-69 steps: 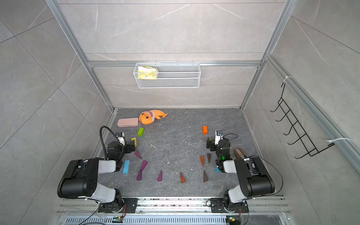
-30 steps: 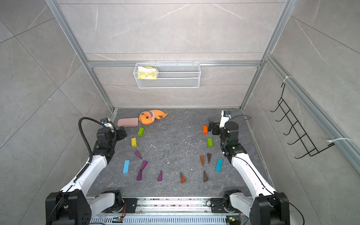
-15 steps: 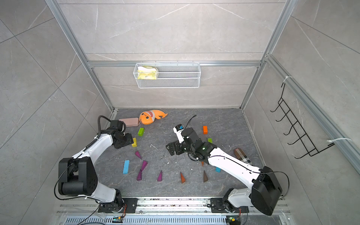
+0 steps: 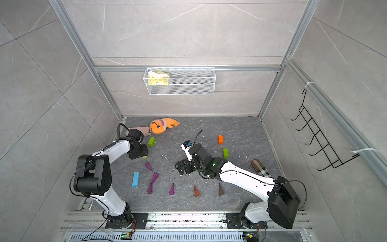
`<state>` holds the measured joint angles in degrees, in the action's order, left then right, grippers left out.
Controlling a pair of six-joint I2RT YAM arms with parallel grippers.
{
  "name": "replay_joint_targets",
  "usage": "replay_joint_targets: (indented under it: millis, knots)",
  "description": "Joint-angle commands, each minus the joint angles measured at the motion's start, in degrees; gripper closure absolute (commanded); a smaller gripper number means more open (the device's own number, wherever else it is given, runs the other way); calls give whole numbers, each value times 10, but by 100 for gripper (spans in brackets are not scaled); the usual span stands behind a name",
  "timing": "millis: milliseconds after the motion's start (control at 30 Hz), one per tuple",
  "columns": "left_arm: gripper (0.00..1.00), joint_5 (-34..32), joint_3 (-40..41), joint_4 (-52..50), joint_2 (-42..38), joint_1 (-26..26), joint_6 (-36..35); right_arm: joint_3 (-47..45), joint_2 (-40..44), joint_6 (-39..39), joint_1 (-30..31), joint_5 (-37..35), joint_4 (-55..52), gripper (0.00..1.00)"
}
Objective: Assemble a small pinwheel with building blocks
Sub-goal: Pick up the building block from the center of the board.
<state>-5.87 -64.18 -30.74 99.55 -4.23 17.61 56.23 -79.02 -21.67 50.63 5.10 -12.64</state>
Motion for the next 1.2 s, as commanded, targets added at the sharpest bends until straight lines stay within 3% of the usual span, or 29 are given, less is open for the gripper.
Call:
replay_joint_targets:
  millis: [0, 433, 767, 1000, 1167]
  knots:
    - [39, -10, -32, 22, 19, 1, -15, -9, 7, -3, 6, -12, -6, 0]
    - [54, -2, -58, 13, 70, 1, -9, -6, -3, -2, 14, -12, -13, 1]
    - [79, 25, -55, -8, 33, 1, -33, -14, 19, 8, 19, -23, -24, 0]
    - [83, 90, -53, -15, -45, -8, -148, -61, 98, 64, 19, -79, -42, 0]
    - [84, 166, -58, -22, -91, -57, -313, -88, 148, 75, 19, -80, -51, 0]
